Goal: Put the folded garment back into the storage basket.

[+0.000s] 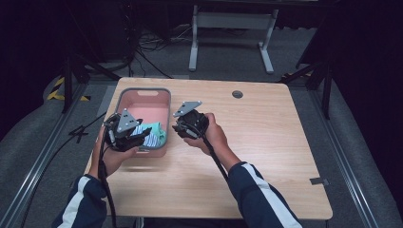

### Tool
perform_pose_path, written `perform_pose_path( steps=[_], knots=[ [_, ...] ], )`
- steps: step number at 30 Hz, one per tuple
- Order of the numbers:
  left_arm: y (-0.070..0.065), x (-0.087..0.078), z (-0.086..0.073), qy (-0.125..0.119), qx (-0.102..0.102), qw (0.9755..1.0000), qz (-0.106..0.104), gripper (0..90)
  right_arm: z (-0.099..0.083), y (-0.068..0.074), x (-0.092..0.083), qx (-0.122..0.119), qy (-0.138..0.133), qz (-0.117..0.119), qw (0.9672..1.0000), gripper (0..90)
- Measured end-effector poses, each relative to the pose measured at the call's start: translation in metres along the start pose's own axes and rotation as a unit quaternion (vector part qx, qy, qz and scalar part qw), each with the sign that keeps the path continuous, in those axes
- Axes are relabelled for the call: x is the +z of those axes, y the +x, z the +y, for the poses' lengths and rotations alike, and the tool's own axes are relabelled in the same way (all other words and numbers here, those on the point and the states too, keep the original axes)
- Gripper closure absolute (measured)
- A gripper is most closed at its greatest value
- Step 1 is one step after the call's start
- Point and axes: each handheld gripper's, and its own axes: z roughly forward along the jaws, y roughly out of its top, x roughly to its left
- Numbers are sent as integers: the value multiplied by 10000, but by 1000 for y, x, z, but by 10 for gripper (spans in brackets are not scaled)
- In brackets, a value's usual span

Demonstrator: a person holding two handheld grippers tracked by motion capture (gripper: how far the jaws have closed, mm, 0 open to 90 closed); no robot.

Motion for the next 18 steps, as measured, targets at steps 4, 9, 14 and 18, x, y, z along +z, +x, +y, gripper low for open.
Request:
perform_pose_path(
  steps=[4, 9, 14, 18],
  knots=[
    [-10, 2, 4, -9, 118, 9999, -60, 545, -5, -3, -8, -25, 50, -48, 10000, 638],
    [-21, 5, 8, -25, 195, 9996, -199, 532, -10, -6, -17, -76, 53, -122, 9999, 607],
    [-33, 7, 11, -48, 357, 9989, -295, 503, -18, -10, -25, -161, 128, -193, 9996, 572],
    [-42, 10, 13, -39, 448, 9983, -367, 483, -26, -14, -31, -156, 196, -245, 9994, 537]
  ],
)
